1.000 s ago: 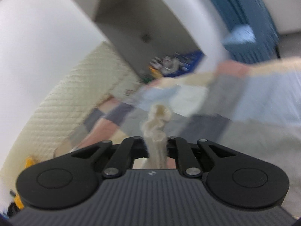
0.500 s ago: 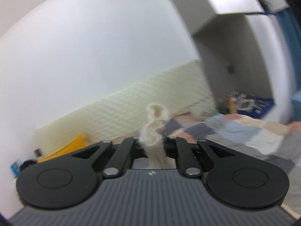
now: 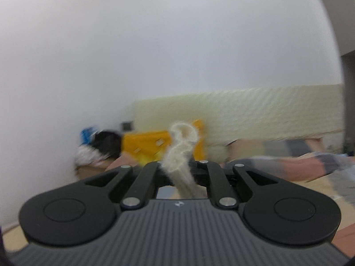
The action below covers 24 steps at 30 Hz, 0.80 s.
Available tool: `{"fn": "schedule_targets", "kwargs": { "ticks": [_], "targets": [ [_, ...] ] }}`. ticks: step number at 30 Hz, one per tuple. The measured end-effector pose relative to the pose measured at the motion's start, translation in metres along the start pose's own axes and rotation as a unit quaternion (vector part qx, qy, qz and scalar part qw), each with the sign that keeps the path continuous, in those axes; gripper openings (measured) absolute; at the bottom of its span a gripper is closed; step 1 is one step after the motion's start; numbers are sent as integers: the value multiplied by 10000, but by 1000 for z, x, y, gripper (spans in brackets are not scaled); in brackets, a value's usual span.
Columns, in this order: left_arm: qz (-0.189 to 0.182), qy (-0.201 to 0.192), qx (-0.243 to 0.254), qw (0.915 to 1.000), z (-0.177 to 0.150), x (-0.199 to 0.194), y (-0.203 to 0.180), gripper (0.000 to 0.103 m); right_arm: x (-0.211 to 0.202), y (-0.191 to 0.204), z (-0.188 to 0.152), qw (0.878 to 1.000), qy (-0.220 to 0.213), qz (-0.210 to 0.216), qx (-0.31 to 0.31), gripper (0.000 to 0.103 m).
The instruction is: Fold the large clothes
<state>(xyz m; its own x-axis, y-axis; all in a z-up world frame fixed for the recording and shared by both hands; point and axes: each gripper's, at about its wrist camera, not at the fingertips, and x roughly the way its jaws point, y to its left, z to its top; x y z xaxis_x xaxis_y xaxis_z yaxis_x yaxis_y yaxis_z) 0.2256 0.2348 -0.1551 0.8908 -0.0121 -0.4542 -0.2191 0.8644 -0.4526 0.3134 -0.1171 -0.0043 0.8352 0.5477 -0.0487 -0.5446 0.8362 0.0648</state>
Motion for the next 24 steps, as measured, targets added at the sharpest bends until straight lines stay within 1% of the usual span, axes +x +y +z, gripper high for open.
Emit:
{"fn": "schedule_targets", "kwargs": {
  "ticks": [4, 7, 10, 12, 16, 17, 19, 24],
  "targets": [
    [52, -118, -347, 9993, 8, -8, 21, 85, 6, 47, -44, 9986, 295, 417, -166, 10],
    [77, -169, -454, 9988, 11, -10, 32, 85, 16, 68, -82, 9961, 604, 609, -190, 10],
    [60, -167, -554, 9983, 11, -9, 39, 85, 25, 82, -117, 9925, 948, 745, -210, 10],
    [34, -140, -577, 9982, 10, -6, 42, 85, 23, 92, -139, 9892, 1174, 828, -272, 10],
    [-6, 42, -499, 9987, 4, 9, 43, 85, 26, 103, -179, 9811, 1667, 920, -335, 10],
    [45, 124, -516, 9986, 3, 15, 44, 85, 25, 107, -188, 9795, 1783, 869, -351, 10],
    [26, 222, -545, 9983, -1, 23, 45, 85, 32, 113, -201, 9755, 2008, 857, -280, 11],
    [38, 396, -364, 9985, -8, 38, 37, 85, 40, 111, -215, 9695, 2300, 838, -104, 12]
  ]
}}
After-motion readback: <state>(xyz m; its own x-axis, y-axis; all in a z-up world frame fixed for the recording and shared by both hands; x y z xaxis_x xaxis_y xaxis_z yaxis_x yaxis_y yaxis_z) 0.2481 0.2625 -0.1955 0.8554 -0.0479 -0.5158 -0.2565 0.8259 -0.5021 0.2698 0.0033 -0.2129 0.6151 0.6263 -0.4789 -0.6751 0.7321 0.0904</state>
